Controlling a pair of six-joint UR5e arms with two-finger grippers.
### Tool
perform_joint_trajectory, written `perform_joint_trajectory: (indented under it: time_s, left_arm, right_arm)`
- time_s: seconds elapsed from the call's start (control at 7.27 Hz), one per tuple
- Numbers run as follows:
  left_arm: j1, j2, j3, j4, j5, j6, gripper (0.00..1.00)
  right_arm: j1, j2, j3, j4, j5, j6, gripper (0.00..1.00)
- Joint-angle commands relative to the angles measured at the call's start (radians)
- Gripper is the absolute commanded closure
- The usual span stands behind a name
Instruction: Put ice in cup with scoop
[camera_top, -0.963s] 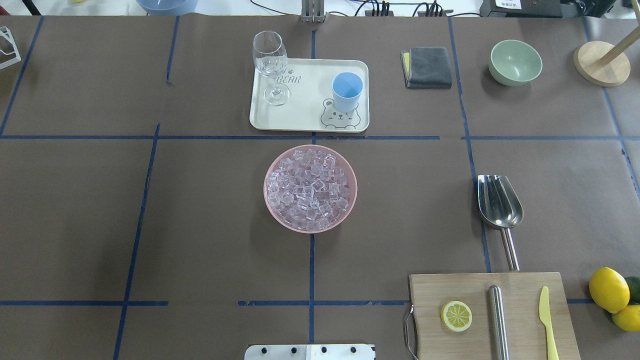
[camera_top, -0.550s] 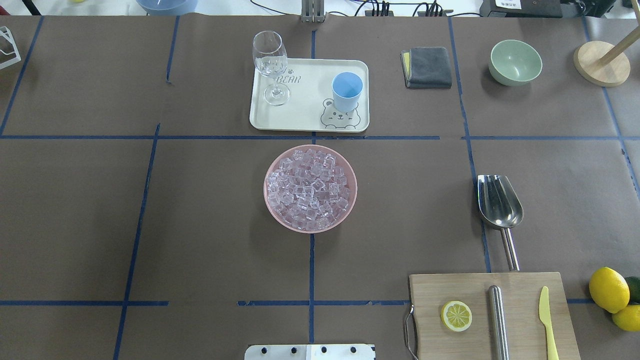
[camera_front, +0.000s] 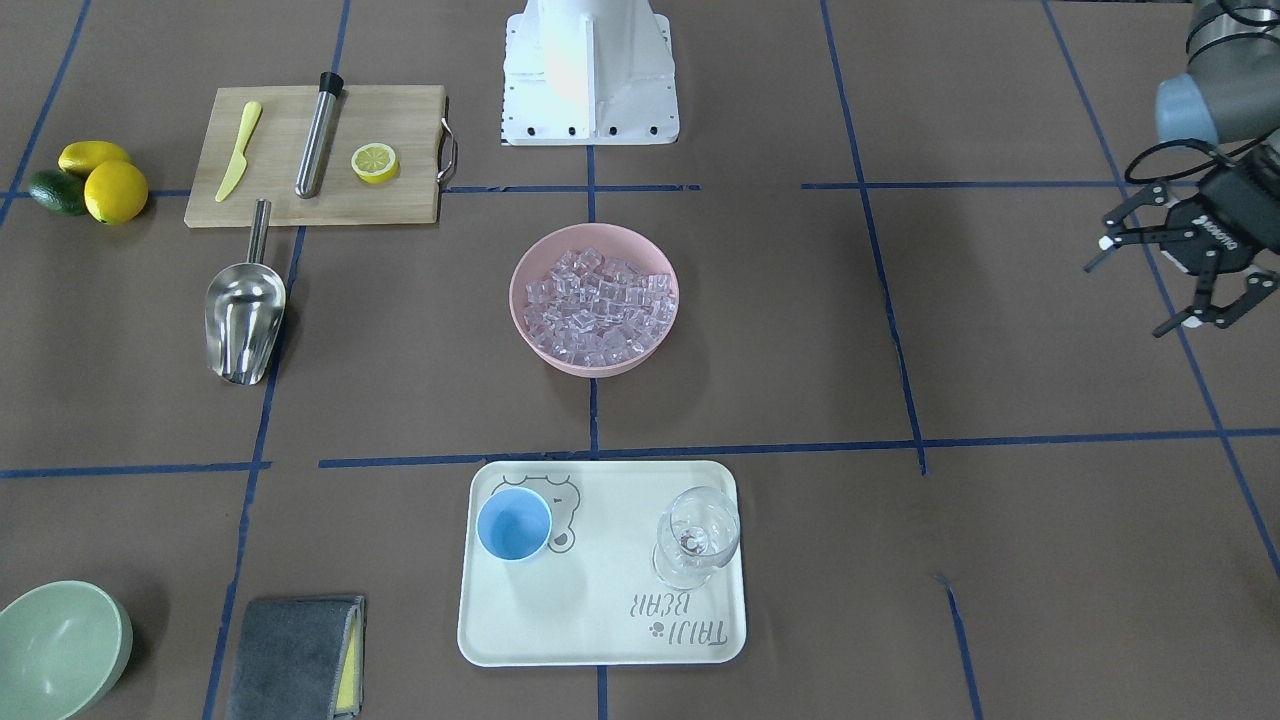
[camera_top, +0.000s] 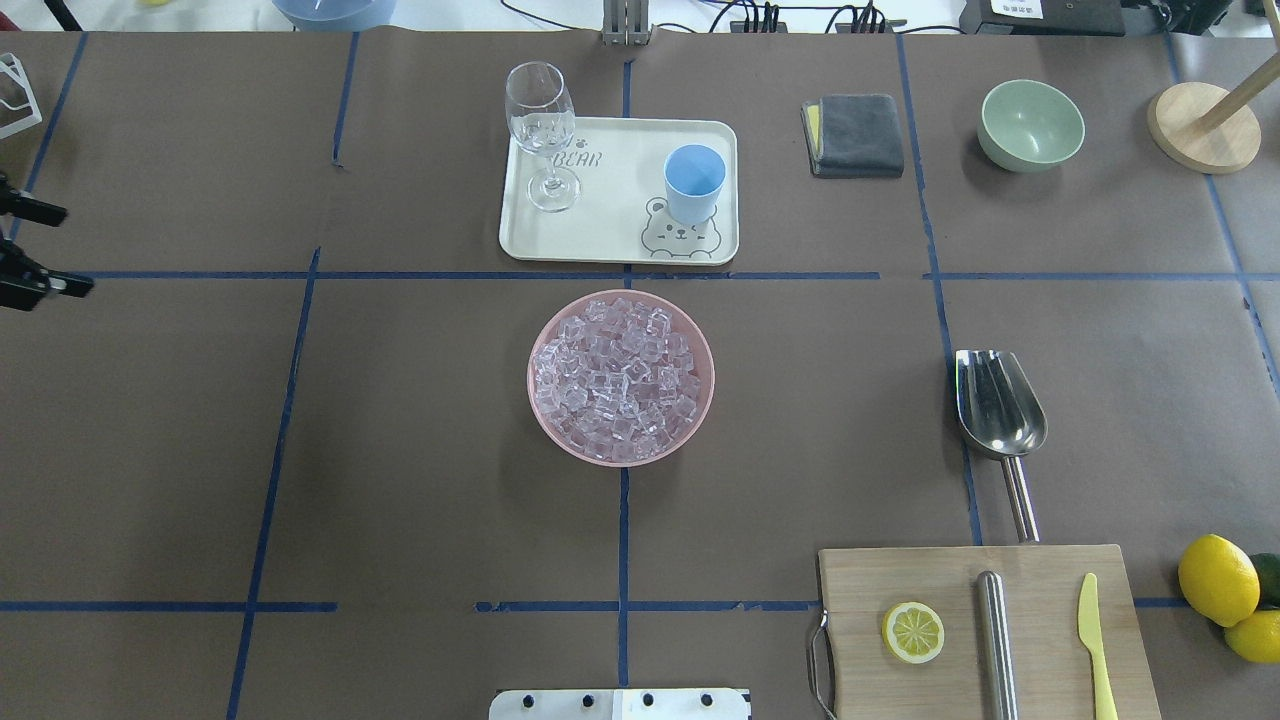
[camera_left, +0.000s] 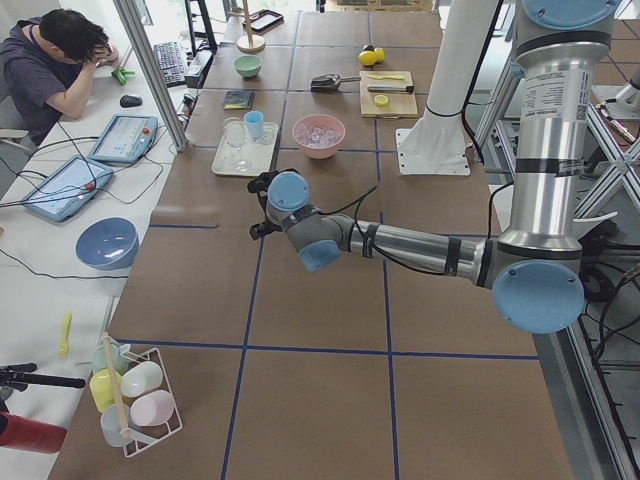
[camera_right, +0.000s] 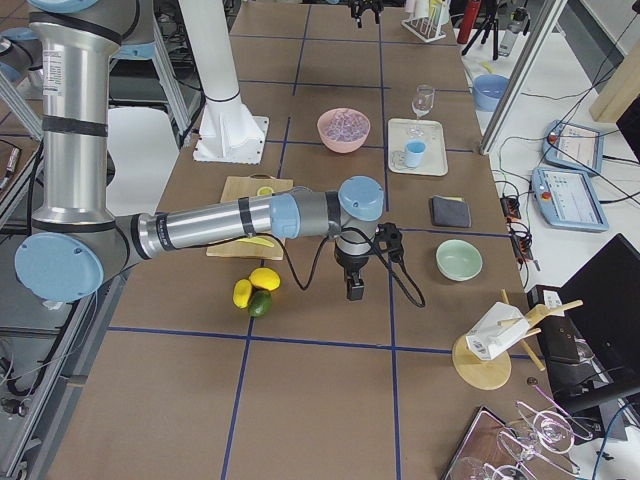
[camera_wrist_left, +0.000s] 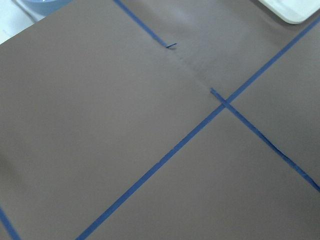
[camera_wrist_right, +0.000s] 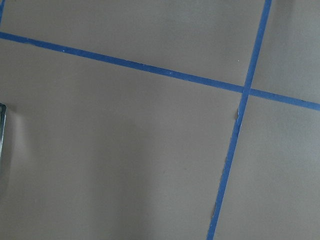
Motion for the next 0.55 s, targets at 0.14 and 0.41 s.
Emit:
perform_joint_trajectory:
  time_s: [0.14,0.41]
  left_arm:
    - [0.275,-0.122,0.011,-0.069,0.148,-0.015,0.0]
    - [0.434,-0.197,0.058,-0.178,0.361,-0.022,0.0]
  right_arm:
    - [-0.008,0.003,0.006,0.001,0.002,-0.001,0.0]
    - [-0.048,0.003,0.026,0.003,0.002,0.011,0.0]
